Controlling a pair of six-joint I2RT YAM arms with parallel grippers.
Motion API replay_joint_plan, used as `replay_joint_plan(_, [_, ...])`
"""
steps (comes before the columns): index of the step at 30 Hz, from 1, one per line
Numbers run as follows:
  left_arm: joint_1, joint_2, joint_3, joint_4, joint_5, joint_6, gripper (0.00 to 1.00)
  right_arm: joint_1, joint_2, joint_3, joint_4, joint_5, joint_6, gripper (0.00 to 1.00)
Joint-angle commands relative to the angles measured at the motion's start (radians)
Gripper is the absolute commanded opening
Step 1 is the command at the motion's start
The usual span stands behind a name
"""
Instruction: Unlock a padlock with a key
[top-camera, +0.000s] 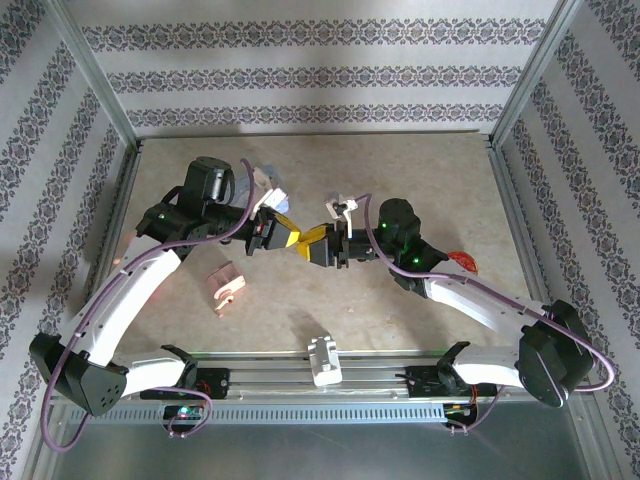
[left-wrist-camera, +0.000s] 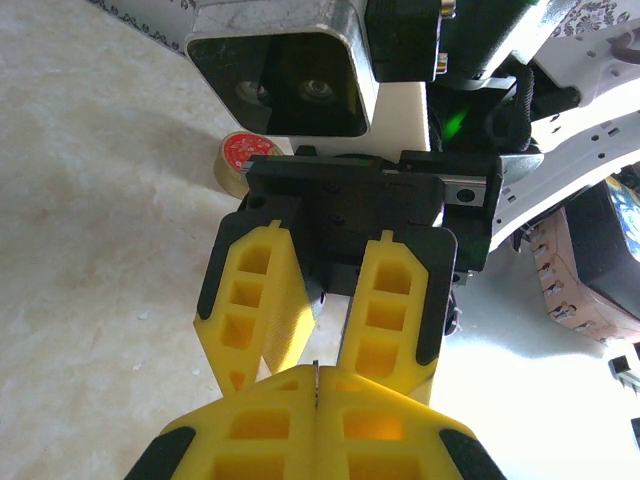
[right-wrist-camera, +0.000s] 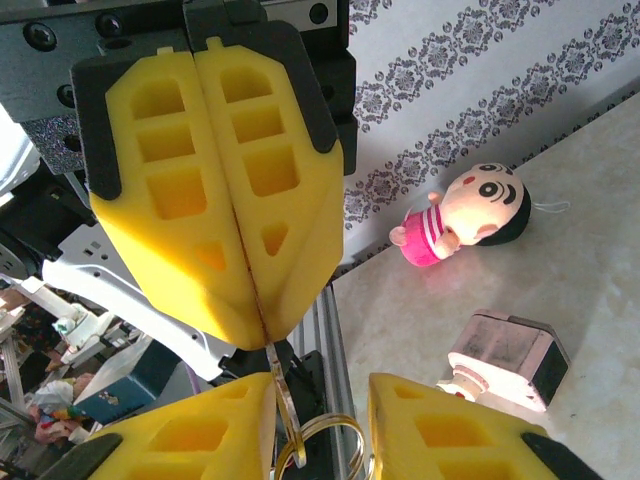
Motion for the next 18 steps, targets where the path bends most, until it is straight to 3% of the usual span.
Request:
replay_joint_plan(1, [0.009, -0.022, 0.001, 0.009, -0.002, 0.014, 0.00, -0.014, -0.017, 0.013, 0.039, -0.019, 0.002, 0.29])
replay_joint_plan(15, [0.012, -0.019, 0.008, 0.005, -0.019, 0.021, 0.00, -0.035, -0.052, -0.013, 0.039, -0.024, 0.009, 0.25])
replay_joint_plan(18, [0.012, -0.017, 0.005, 0.027, -0.009, 0.005, 0.00, -0.042, -0.060, -0.019, 0.039, -0.029, 0.009, 0.20])
